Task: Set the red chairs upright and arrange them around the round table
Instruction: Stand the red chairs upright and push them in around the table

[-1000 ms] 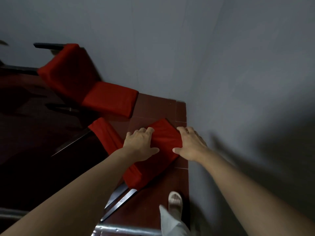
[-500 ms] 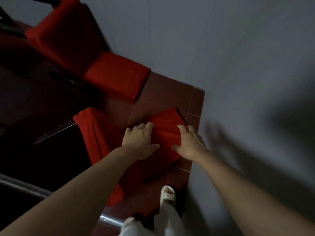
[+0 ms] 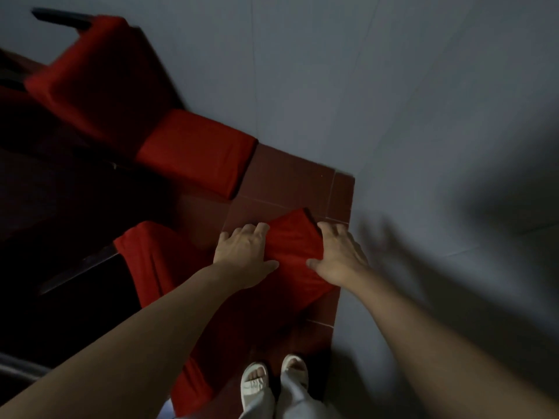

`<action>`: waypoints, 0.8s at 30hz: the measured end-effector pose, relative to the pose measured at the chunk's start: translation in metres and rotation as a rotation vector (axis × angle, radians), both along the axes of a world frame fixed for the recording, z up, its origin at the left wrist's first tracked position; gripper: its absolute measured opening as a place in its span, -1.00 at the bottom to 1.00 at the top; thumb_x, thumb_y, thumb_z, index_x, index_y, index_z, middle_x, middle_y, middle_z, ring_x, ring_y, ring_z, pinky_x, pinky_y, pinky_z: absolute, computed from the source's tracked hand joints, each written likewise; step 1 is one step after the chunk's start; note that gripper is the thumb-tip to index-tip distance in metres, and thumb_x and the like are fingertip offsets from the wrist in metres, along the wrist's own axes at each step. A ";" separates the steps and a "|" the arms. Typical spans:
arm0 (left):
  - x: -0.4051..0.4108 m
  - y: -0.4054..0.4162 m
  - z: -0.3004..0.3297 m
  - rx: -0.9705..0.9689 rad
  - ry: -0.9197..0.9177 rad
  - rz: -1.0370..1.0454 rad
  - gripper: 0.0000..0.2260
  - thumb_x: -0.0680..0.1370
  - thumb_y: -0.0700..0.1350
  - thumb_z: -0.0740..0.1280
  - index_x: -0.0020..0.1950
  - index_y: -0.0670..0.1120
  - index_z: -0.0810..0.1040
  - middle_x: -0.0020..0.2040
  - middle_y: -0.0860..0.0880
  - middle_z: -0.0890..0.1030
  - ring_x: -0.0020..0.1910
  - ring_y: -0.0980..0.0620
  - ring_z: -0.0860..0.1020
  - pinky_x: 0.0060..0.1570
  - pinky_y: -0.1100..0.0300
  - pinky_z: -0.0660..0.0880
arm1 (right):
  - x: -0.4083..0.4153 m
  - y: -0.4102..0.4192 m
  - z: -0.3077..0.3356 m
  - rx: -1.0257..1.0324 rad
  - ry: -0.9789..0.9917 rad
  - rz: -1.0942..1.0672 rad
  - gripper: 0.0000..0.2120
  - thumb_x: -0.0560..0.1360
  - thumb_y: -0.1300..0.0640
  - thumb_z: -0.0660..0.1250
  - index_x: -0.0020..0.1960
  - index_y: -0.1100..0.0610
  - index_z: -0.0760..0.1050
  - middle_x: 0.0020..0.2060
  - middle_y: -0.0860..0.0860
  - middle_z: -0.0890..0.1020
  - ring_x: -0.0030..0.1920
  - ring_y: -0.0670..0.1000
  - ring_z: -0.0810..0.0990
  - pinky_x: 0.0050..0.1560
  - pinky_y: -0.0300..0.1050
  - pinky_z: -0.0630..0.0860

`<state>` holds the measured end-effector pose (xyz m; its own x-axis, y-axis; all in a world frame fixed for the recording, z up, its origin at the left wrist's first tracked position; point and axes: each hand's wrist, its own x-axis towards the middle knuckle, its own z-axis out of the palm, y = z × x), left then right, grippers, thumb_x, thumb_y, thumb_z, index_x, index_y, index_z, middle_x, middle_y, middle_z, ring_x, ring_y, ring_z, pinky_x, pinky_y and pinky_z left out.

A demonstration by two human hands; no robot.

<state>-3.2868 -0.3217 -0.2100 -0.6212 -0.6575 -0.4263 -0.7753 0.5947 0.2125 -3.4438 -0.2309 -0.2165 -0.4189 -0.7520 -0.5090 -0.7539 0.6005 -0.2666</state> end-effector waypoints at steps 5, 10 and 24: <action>-0.012 -0.027 0.020 -0.029 -0.003 0.035 -0.35 0.50 0.19 0.31 0.49 -0.01 0.15 0.38 -0.03 0.38 0.35 -0.03 0.37 0.34 0.01 0.23 | -0.014 -0.033 0.021 -0.043 -0.004 0.018 -0.21 0.45 -0.08 0.40 0.51 0.02 0.04 0.44 0.12 0.21 0.39 0.16 0.31 0.33 0.02 0.36; -0.045 -0.063 0.045 -0.070 -0.007 0.098 -0.36 0.50 0.18 0.31 0.47 -0.01 0.16 0.36 -0.04 0.39 0.33 -0.05 0.38 0.32 0.00 0.25 | -0.053 -0.078 0.043 -0.085 0.018 0.088 -0.23 0.47 -0.06 0.39 0.51 0.04 0.04 0.43 0.13 0.21 0.40 0.15 0.28 0.35 0.03 0.33; -0.086 -0.150 0.119 -0.179 0.039 0.275 -0.33 0.50 0.16 0.33 0.50 -0.02 0.13 0.36 -0.07 0.40 0.33 -0.07 0.39 0.33 -0.03 0.25 | -0.104 -0.188 0.101 -0.165 0.034 0.261 -0.26 0.46 -0.06 0.39 0.49 0.05 0.07 0.38 0.14 0.26 0.33 0.16 0.34 0.26 0.05 0.36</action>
<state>-3.3726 -0.4713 -0.0913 -0.4233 -0.8655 -0.2680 -0.9055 0.3945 0.1563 -3.5474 -0.4186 -0.1150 -0.2158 -0.9078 -0.3597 -0.8871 0.3362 -0.3162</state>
